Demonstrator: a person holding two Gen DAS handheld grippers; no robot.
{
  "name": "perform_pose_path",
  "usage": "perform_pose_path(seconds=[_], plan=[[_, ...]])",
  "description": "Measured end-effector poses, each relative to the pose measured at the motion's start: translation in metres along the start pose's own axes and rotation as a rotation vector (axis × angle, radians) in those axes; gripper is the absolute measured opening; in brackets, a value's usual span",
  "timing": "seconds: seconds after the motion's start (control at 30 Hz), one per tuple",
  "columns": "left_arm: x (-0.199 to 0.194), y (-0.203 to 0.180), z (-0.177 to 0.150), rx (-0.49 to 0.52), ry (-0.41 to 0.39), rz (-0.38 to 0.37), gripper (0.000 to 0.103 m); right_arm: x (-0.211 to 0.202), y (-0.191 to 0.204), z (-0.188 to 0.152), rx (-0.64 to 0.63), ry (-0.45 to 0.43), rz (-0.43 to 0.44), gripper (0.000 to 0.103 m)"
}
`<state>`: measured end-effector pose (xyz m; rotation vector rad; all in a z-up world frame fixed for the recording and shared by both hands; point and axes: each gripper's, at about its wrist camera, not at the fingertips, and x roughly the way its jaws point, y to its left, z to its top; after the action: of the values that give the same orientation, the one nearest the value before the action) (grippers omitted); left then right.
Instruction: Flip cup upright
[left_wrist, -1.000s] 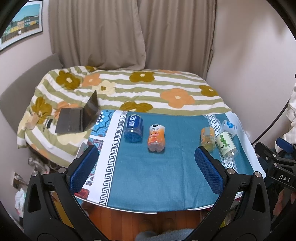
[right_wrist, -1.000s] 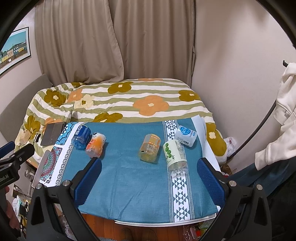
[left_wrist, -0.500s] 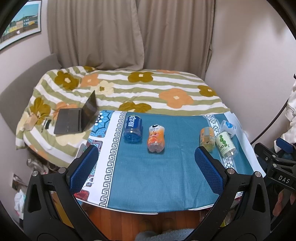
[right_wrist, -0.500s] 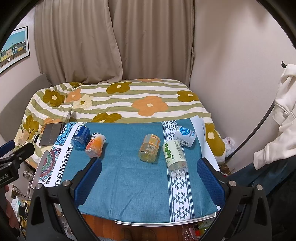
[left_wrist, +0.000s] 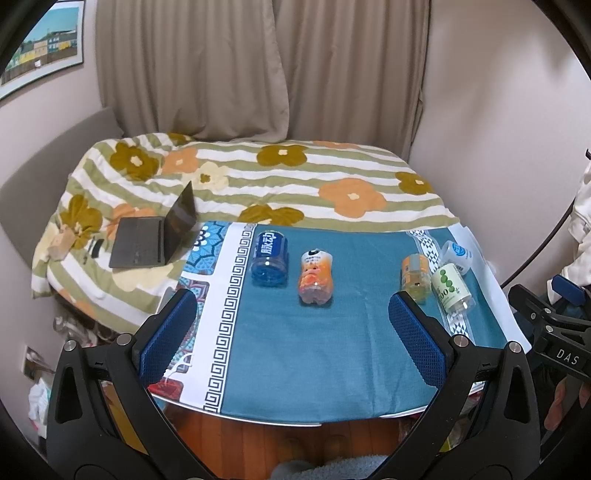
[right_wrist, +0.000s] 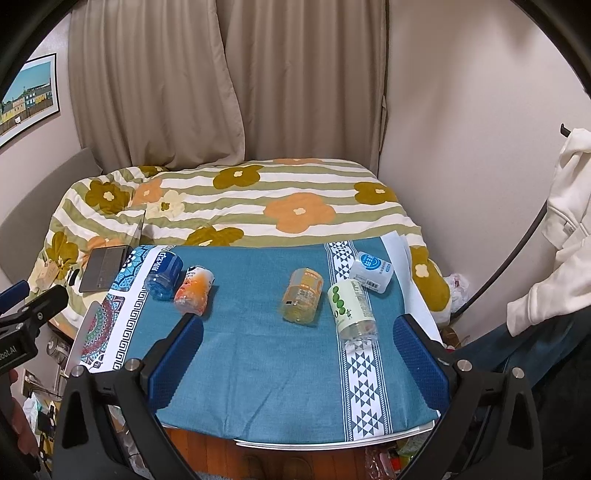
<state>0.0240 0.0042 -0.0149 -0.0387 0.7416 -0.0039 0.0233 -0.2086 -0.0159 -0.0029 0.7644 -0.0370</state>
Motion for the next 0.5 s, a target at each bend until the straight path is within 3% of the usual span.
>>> perform_pose_path(seconds=[0.5], plan=[[-0.004, 0.0091, 0.0033, -0.001, -0.009, -0.008, 0.103, -0.0038, 0.0016, 0.0019, 0.009, -0.008, -0.006, 0.103]])
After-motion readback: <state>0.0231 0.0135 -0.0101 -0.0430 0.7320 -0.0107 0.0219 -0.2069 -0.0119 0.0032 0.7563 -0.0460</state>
